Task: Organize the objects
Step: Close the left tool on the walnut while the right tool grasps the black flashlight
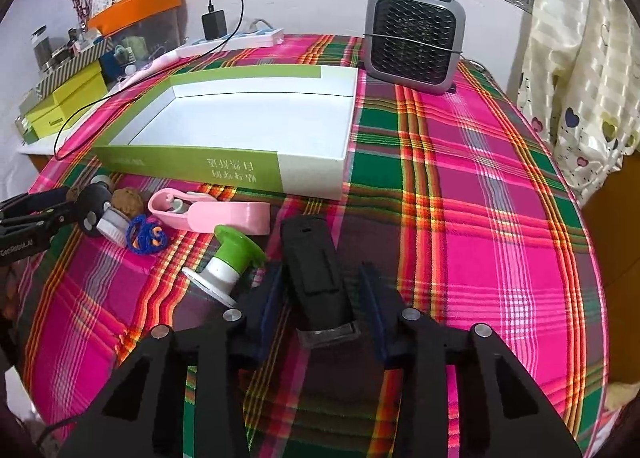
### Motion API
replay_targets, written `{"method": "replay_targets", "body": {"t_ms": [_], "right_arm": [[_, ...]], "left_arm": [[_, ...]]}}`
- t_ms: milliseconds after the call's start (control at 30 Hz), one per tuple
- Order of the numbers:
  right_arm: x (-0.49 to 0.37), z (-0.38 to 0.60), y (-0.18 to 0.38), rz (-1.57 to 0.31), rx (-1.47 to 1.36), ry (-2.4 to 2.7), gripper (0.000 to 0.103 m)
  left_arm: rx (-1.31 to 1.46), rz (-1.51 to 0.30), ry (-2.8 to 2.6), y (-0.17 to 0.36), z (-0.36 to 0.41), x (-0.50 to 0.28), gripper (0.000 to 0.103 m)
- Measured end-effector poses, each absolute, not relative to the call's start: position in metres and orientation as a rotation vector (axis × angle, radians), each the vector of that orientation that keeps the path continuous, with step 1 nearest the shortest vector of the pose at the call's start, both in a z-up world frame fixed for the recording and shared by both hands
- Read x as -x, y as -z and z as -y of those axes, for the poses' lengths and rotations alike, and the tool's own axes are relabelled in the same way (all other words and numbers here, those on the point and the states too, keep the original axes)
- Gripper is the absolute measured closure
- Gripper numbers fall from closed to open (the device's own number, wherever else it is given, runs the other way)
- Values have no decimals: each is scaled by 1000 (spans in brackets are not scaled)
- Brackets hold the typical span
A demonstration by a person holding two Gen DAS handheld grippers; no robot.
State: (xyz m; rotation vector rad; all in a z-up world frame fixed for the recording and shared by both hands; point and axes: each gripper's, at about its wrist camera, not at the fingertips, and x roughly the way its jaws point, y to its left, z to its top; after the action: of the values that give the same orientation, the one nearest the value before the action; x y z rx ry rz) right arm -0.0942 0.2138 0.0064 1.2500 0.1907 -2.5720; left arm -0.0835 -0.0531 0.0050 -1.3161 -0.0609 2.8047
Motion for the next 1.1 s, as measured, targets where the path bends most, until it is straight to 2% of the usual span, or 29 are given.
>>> {"method": "replay_targets", "body": {"t_ms": [100,267,400,500,1100], "right_arm": [[95,-212,-7,-194,-1251,2574,74],[95,-212,-7,-190,-1253,2576,74],[94,-212,-7,-186,-1254,2581,74],[94,-212,-7,-184,-1255,2581,74],[90,-215,-24,-155,-1205,2610,75]], "left_arm": [[1314,60,-2800,-6,52,85,49],[1310,62,-2790,-6,51,86,59],[1310,53,-2794,-6,51,86,62],[1310,50,-2792,-6,51,86,71],[1254,54,-2795,-28,47,81,72]]}}
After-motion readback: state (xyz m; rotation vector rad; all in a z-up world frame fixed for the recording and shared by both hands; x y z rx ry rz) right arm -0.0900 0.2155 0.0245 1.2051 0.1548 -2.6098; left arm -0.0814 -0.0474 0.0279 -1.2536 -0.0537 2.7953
